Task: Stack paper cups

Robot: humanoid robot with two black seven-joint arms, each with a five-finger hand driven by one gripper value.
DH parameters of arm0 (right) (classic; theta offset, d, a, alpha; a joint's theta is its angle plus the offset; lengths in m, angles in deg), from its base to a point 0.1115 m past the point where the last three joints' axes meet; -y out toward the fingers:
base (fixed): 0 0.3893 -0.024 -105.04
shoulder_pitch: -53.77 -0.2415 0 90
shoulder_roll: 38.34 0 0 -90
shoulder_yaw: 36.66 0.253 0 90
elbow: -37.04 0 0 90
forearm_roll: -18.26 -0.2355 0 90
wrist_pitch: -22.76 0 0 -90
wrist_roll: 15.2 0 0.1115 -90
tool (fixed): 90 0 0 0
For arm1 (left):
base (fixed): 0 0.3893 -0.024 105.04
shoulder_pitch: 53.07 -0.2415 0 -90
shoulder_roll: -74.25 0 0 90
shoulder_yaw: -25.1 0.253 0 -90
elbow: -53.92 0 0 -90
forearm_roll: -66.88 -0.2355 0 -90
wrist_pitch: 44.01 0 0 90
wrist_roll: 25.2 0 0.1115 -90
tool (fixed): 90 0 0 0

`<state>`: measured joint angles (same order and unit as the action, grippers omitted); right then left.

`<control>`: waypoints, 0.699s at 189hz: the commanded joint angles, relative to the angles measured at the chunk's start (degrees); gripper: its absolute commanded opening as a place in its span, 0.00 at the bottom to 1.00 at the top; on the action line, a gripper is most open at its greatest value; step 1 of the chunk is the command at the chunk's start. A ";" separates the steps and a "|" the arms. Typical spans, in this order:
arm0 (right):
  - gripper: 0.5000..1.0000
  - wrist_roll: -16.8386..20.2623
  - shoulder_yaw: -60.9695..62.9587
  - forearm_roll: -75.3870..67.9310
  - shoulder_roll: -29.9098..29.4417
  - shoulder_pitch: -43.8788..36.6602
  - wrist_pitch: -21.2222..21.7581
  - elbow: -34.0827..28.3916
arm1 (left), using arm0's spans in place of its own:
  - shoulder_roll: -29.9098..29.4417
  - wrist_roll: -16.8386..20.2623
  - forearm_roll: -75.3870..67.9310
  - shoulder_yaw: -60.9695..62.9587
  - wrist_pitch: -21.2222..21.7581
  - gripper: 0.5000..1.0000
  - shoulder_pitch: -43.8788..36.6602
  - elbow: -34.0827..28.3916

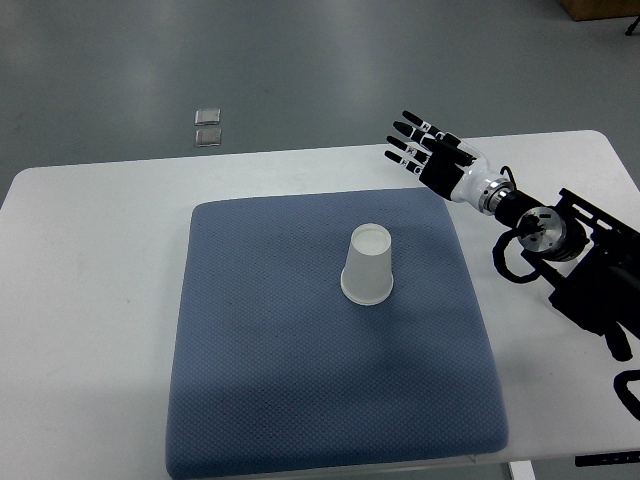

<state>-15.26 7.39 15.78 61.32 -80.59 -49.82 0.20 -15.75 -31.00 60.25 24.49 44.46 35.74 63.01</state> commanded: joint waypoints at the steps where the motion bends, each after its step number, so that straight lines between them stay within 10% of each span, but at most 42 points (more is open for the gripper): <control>1: 0.85 1.20 -0.01 -0.16 -0.17 -0.02 0.42 0.02 | 0.00 0.00 0.04 0.08 0.21 1.00 0.05 -0.12; 132: 0.84 -3.29 -0.37 4.50 2.03 -1.78 0.68 0.46 | 0.00 0.00 0.04 -0.09 0.21 1.00 0.05 -0.04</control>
<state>-18.28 7.05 17.77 62.82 -81.60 -49.49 0.58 -15.75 -31.01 60.29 24.40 44.67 35.79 62.97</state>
